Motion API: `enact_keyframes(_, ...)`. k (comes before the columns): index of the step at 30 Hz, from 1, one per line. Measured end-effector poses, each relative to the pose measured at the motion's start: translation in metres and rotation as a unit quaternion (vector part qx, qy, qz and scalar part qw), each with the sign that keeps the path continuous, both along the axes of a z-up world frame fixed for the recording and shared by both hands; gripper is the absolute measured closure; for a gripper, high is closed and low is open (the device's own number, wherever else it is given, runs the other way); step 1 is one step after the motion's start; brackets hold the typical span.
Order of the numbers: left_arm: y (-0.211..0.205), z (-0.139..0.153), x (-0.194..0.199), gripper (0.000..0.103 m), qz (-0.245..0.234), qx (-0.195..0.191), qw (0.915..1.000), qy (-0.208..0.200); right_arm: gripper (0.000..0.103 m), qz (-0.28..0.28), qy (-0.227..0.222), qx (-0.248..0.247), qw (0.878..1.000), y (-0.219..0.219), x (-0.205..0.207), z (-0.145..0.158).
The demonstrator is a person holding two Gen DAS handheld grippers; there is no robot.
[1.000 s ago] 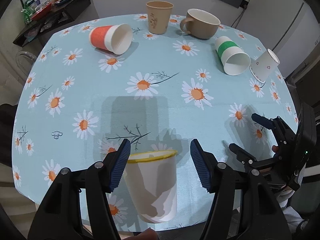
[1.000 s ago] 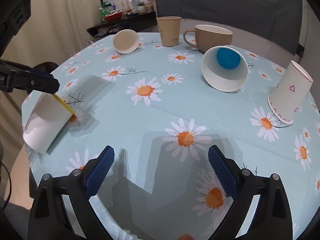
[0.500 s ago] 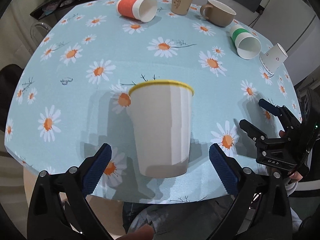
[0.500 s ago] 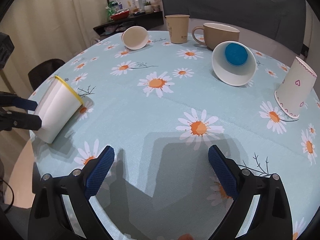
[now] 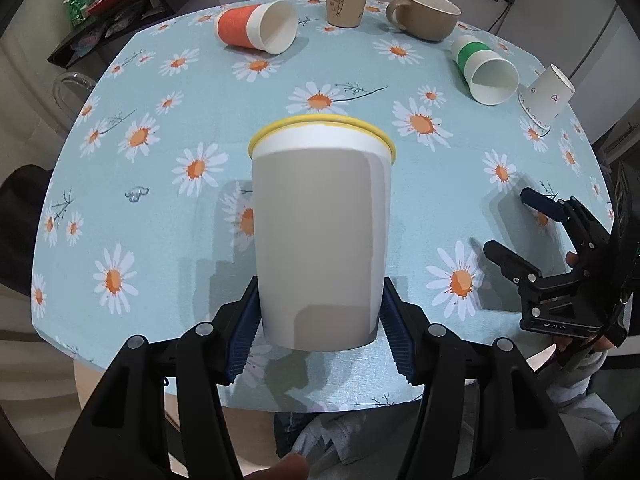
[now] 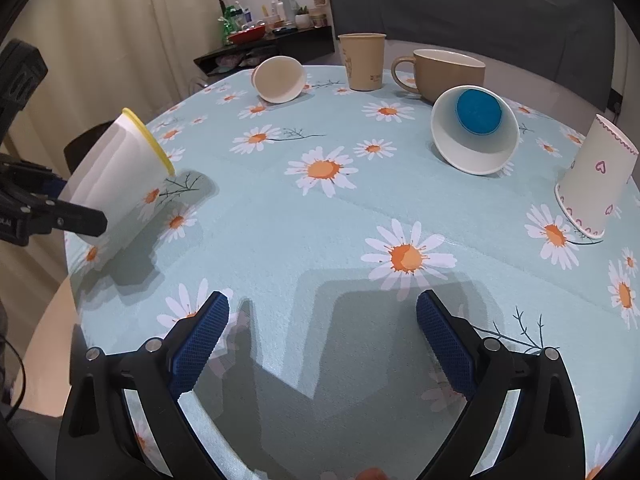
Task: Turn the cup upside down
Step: 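Lift the white cup with the left gripper while the right gripper releases it, then rotate the left gripper to turn the cup yellow base up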
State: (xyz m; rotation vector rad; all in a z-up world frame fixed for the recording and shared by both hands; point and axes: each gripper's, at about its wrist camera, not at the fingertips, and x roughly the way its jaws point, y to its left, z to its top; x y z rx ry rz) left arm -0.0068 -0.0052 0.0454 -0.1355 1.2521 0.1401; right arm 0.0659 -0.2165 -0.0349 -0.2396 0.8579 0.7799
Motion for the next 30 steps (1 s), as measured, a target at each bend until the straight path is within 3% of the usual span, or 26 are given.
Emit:
enact_keyframes(5,-0.003,0.006,0.022,0.045,-0.045,0.006,0.9964,0.071,0.012,-0.006,0.000,-0.006,1.000,0.003,0.003,-0.001)
enact_keyframes(7,-0.005,0.001,0.033,0.045,-0.069,0.003,0.9901,0.122,0.012,-0.008,0.003,-0.003,1.000,0.003,0.005,-0.001)
enact_keyframes(10,-0.005,-0.003,0.049,0.045,-0.093,0.037,0.9791,0.177,0.010,-0.008,0.011,0.008,1.000,0.002,0.008,-0.001)
enact_keyframes(12,-0.006,-0.009,0.059,0.045,-0.112,0.052,0.9676,0.221,0.010,-0.010,0.014,0.013,1.000,0.001,0.009,-0.001)
enact_keyframes(18,-0.022,-0.023,0.082,0.045,-0.190,0.147,0.9196,0.311,0.010,-0.010,0.019,0.023,0.999,-0.002,0.010,-0.001)
enact_keyframes(22,-0.031,-0.023,0.097,0.045,-0.240,0.173,0.8896,0.348,0.010,-0.013,0.021,0.028,0.999,-0.004,0.010,-0.001)
enact_keyframes(30,-0.047,-0.033,0.129,0.045,-0.319,0.275,0.8115,0.405,0.008,-0.010,0.026,0.031,0.999,-0.004,0.011,-0.001)
